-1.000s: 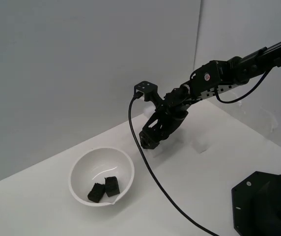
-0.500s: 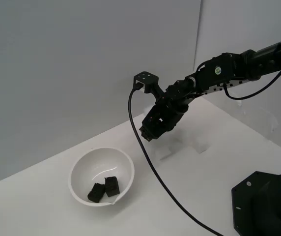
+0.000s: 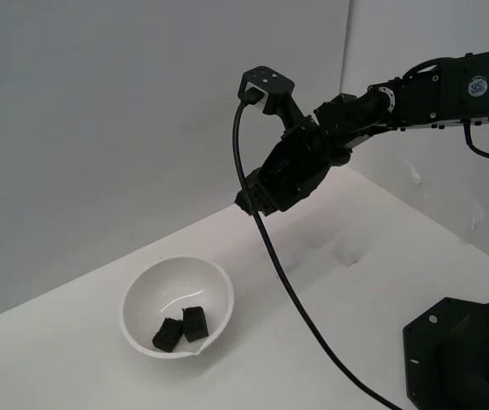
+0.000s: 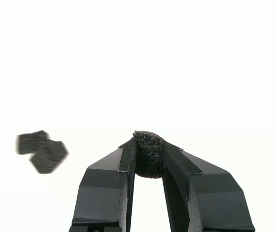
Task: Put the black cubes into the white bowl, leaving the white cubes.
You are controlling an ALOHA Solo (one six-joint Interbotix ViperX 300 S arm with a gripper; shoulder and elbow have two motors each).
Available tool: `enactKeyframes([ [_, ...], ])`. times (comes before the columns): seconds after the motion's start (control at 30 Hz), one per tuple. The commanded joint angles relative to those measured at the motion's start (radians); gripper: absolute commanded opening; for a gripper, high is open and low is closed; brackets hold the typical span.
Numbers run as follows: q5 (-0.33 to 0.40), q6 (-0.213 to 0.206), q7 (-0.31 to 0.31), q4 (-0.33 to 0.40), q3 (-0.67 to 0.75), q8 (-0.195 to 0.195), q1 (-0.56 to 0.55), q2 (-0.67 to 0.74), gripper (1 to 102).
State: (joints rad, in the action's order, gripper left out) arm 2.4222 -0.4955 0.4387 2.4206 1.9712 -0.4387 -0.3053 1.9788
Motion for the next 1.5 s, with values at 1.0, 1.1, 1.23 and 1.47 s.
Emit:
enactKeyframes([
  [1.0, -0.114, -0.100, -0.008, -0.109, -0.089, 0.021, -0.330, -0.095, 7],
  [1.1, -0.114, -0.112, -0.008, -0.109, -0.089, 0.023, -0.334, -0.095, 36],
  [1.23, -0.112, -0.127, -0.006, -0.106, -0.089, 0.021, -0.336, -0.095, 61],
  [1.47, -0.110, -0.135, -0.003, -0.106, -0.078, 0.021, -0.341, -0.086, 81],
])
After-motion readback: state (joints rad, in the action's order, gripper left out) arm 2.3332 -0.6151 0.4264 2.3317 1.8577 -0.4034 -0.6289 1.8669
